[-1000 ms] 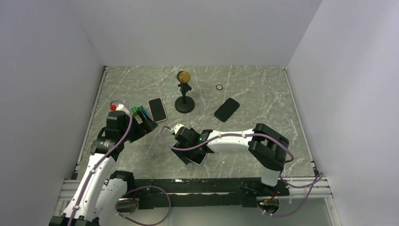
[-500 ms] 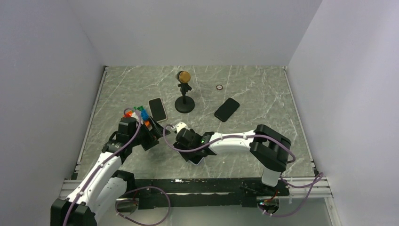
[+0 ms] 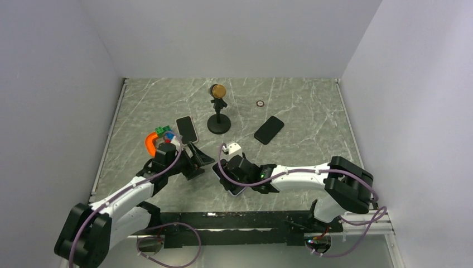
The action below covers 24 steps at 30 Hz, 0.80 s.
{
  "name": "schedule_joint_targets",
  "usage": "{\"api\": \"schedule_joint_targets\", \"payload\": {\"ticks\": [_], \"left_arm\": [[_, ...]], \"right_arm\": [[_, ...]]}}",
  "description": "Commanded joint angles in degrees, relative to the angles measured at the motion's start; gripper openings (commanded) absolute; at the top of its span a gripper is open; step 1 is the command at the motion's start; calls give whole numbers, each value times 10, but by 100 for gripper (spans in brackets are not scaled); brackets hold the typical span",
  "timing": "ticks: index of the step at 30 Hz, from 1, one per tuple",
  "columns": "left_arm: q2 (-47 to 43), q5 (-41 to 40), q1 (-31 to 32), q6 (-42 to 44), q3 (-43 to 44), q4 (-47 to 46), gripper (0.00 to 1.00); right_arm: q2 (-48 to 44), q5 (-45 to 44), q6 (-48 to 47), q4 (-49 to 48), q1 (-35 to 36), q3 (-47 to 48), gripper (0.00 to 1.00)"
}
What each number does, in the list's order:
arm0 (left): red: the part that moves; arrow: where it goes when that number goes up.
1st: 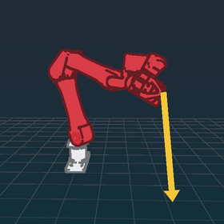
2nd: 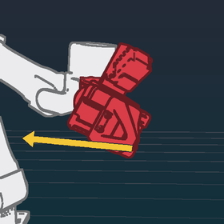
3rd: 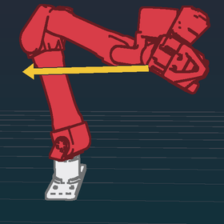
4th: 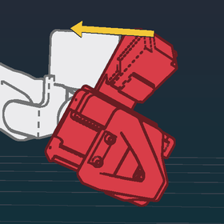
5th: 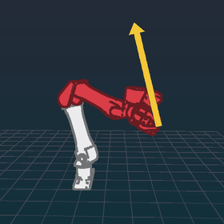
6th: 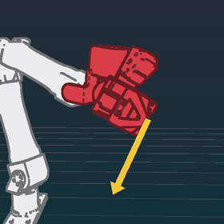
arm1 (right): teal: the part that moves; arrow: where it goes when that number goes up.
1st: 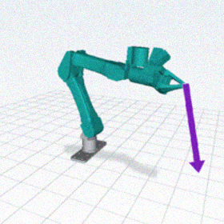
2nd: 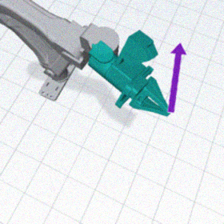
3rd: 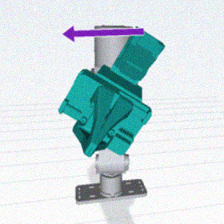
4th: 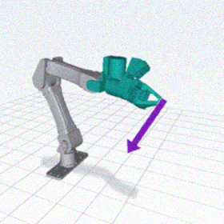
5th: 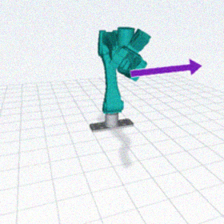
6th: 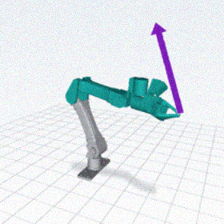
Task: Take the phone out of the phone case
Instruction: Pick up the phone at the center of the board.
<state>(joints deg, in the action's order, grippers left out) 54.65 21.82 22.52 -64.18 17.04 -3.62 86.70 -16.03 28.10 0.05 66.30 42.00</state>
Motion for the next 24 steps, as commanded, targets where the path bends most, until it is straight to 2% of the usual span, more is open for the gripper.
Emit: {"api": "schedule_joint_targets", "payload": {"ticks": [1,5,10,12,15,16,17,19,20,24], "left_arm": [[50,23,31,-4,16,-106,85],[90,18,59,11,39,-91,72],[118,9,92,-5,38,-135,62],[136,19,99,1,50,-145,55],[158,40,100,21,71,-153,36],[160,44,100,34,80,-152,26],[160,53,100,45,86,-156,19],[157,68,100,77,103,-154,9],[157,76,100,96,115,-148,6],[163,138,100,200,169,-102,0]], "right_arm": [[-25,-4,28,-77,-1,5,0],[-44,-1,44,-88,-1,-4,0],[-63,1,54,-101,-1,-9,0],[-65,7,55,-104,-1,-8,0],[-74,14,50,-99,-1,-6,0],[-79,20,45,-95,-1,-7,3],[-84,27,39,-90,-2,-9,15],[-99,48,20,-78,-3,-16,69],[-107,61,13,-69,-6,-20,80],[-161,106,-1,4,-49,-25,92]]}}
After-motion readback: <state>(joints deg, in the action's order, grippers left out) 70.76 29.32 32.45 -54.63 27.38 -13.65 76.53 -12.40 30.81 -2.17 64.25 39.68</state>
